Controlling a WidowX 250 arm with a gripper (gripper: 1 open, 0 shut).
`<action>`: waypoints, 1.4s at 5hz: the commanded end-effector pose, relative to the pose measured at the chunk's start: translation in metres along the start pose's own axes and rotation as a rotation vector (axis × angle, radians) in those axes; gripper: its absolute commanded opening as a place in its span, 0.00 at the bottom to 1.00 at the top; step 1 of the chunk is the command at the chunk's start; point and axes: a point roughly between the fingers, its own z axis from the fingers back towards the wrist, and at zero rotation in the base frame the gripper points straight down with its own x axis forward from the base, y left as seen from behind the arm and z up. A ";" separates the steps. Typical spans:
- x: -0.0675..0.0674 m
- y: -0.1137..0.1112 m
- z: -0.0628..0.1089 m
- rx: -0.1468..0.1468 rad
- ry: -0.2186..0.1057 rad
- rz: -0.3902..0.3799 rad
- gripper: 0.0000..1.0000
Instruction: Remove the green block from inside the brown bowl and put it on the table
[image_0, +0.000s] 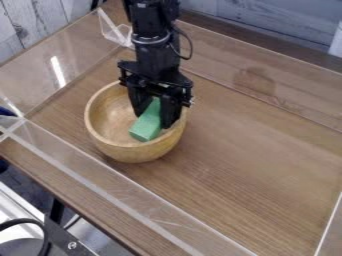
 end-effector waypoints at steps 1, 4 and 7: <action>0.011 -0.004 0.022 0.005 -0.071 -0.013 0.00; 0.014 -0.015 0.034 -0.011 -0.087 -0.029 0.00; 0.016 -0.039 0.032 -0.027 -0.083 -0.082 0.00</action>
